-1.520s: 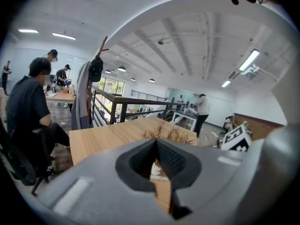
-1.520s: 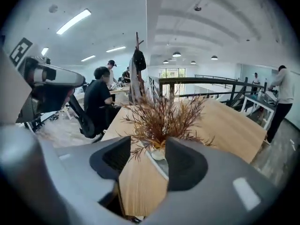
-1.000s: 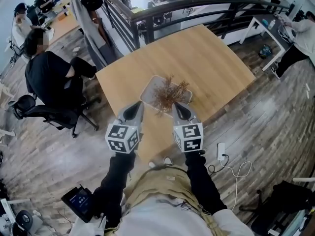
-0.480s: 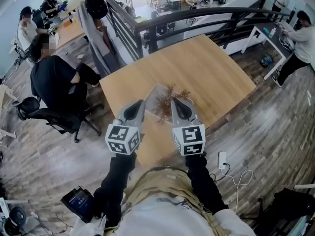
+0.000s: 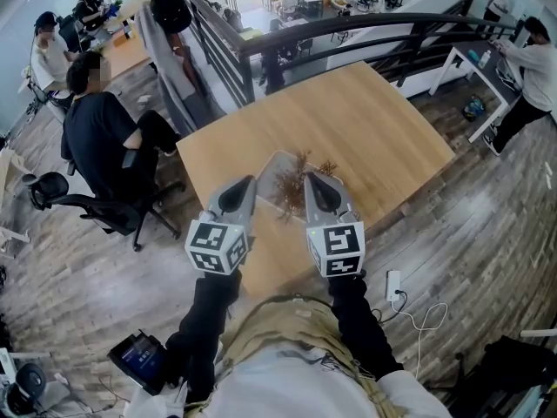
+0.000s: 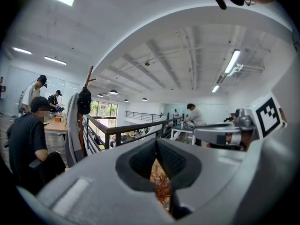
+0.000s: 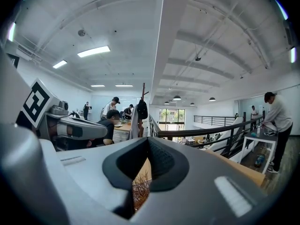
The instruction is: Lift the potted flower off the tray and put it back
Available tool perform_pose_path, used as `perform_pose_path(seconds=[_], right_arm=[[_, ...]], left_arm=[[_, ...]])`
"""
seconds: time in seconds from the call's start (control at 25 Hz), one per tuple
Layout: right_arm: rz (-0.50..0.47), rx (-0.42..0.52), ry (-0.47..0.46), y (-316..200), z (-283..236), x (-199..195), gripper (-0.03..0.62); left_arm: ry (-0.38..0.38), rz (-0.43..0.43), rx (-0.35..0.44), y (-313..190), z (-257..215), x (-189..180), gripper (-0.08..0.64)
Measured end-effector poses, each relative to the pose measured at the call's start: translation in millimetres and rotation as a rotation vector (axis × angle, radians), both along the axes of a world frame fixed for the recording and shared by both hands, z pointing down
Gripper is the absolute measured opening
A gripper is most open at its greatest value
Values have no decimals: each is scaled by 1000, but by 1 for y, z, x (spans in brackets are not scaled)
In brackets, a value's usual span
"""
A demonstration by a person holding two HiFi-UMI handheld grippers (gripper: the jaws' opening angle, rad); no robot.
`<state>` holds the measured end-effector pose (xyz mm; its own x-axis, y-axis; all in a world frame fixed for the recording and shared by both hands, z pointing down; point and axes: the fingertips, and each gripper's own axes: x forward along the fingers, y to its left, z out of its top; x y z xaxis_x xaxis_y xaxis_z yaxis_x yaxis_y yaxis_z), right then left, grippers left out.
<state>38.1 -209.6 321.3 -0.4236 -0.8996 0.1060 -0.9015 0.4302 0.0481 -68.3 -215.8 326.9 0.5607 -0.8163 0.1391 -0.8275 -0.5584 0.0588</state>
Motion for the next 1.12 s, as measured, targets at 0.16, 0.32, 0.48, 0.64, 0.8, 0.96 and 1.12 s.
perform_pose_path(seconds=[0.16, 0.32, 0.48, 0.64, 0.8, 0.96, 1.12], right_arm=[[-3, 3, -5, -6, 2, 5, 3], [-9, 5, -10, -6, 1, 0, 3], [-11, 6, -15, -5, 2, 0, 3], [-10, 15, -16, -3, 5, 4, 3], [-3, 15, -13, -3, 1, -1, 3], [-2, 17, -15, 0, 0, 3, 3], [-3, 21, -16, 9, 3, 8, 3]], left_arm=[[3, -5, -2, -6, 2, 3, 2], [3, -10, -3, -7, 0, -2, 2], [5, -13, -5, -6, 2, -2, 2], [6, -13, -5, -5, 7, 1, 2], [11, -10, -10, -7, 4, -4, 2], [11, -6, -13, -5, 4, 0, 2], [12, -6, -10, 4, 7, 4, 2]])
